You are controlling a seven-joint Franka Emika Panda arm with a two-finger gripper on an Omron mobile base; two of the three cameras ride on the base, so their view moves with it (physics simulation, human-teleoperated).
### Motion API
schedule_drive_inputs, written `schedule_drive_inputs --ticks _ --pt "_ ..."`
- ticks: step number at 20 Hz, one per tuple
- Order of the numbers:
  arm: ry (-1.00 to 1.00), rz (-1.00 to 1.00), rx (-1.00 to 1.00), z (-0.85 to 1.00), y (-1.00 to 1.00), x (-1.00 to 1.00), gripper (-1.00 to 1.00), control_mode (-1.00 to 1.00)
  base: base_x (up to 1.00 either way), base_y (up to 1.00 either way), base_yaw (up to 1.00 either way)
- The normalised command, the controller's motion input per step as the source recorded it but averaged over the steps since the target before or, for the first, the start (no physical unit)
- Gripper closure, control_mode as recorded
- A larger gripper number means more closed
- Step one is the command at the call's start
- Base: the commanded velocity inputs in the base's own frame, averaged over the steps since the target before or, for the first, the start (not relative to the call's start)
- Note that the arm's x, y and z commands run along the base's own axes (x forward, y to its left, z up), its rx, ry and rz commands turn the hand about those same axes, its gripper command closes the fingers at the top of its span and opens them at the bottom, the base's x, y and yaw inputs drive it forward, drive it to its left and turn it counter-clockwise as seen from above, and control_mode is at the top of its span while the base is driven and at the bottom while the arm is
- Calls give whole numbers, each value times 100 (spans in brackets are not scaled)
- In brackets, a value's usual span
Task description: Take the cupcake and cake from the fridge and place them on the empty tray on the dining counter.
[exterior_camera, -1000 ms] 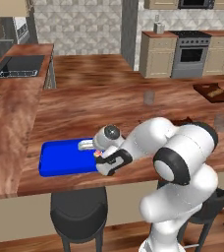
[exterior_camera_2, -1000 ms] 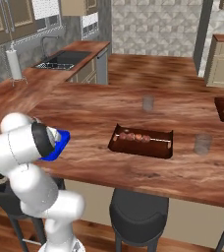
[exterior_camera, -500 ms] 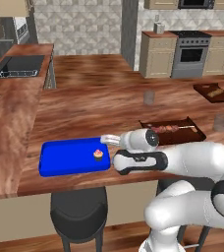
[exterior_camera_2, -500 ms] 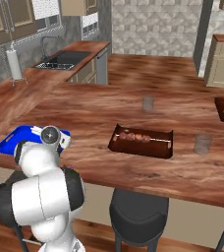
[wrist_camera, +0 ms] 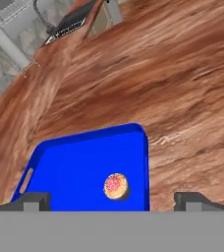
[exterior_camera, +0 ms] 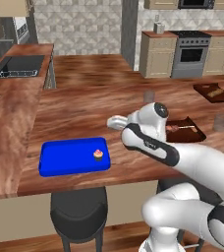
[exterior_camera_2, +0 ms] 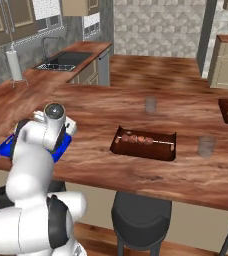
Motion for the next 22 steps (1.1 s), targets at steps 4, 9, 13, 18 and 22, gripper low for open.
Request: schedule_drive_inputs --ticks 4,9,13,18,22 --pt "12 0 -10 100 -9 -74 -100 -100 0 0 0" --pt "3 0 -5 100 -47 -100 -100 -100 0 0 0" --pt "2 1 -4 81 -40 -100 -100 -100 0 0 0" --pt "-23 6 -4 -7 -24 -100 -100 -100 0 0 0" --pt "-22 8 -2 -52 -23 -100 -100 -100 0 0 0"
